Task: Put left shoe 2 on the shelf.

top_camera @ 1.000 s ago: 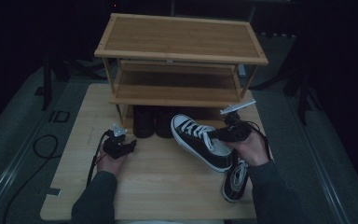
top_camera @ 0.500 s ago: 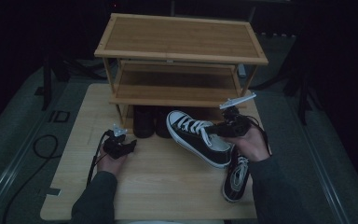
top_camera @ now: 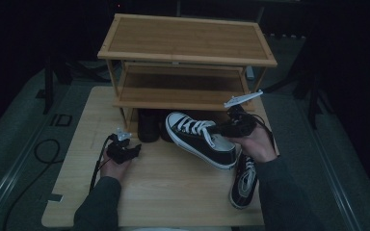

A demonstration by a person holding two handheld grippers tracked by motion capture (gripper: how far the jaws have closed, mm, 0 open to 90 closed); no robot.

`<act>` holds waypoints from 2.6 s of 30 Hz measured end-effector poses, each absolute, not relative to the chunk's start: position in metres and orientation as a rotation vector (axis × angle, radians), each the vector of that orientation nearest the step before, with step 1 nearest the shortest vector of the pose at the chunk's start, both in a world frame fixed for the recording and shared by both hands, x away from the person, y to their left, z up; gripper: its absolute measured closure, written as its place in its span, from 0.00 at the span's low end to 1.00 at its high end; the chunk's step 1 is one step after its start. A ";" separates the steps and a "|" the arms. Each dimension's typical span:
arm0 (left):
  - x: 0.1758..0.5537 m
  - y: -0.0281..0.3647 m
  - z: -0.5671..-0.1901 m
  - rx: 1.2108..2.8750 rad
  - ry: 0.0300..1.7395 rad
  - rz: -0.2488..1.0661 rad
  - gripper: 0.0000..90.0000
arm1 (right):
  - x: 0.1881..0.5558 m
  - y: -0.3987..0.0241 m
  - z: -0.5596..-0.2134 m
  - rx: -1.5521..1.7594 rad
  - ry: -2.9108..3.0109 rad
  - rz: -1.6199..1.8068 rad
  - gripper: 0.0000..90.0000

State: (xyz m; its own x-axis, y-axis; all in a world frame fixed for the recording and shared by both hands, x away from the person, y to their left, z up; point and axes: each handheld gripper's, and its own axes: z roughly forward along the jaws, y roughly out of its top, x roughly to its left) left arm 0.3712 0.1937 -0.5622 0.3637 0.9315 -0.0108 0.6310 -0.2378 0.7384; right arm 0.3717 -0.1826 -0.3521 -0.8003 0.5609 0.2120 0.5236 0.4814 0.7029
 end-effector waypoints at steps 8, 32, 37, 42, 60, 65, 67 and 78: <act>0.371 0.194 -0.562 1.967 1.351 0.583 0.50 | 0.370 -0.177 -0.336 0.936 2.651 1.254 0.98; 0.371 0.194 -0.562 1.967 1.351 0.583 0.50 | 0.407 -0.180 -0.317 1.069 2.471 1.277 0.98; 0.371 0.194 -0.562 1.967 1.351 0.582 0.50 | 0.415 -0.175 -0.319 1.109 2.410 1.253 0.98; 0.371 0.194 -0.562 1.968 1.349 0.582 0.50 | 0.422 -0.169 -0.322 1.173 2.350 1.263 0.98; 0.371 0.193 -0.562 1.968 1.349 0.583 0.50 | 0.435 -0.158 -0.335 1.315 2.212 1.256 0.92; 0.371 0.193 -0.562 1.968 1.349 0.583 0.50 | 0.432 -0.159 -0.333 1.268 2.244 1.217 0.84; 0.371 0.193 -0.562 1.968 1.349 0.582 0.50 | 0.429 -0.160 -0.332 1.248 2.247 1.206 0.81; 0.371 0.193 -0.562 1.968 1.349 0.583 0.50 | 0.417 -0.165 -0.323 1.203 2.255 1.254 0.75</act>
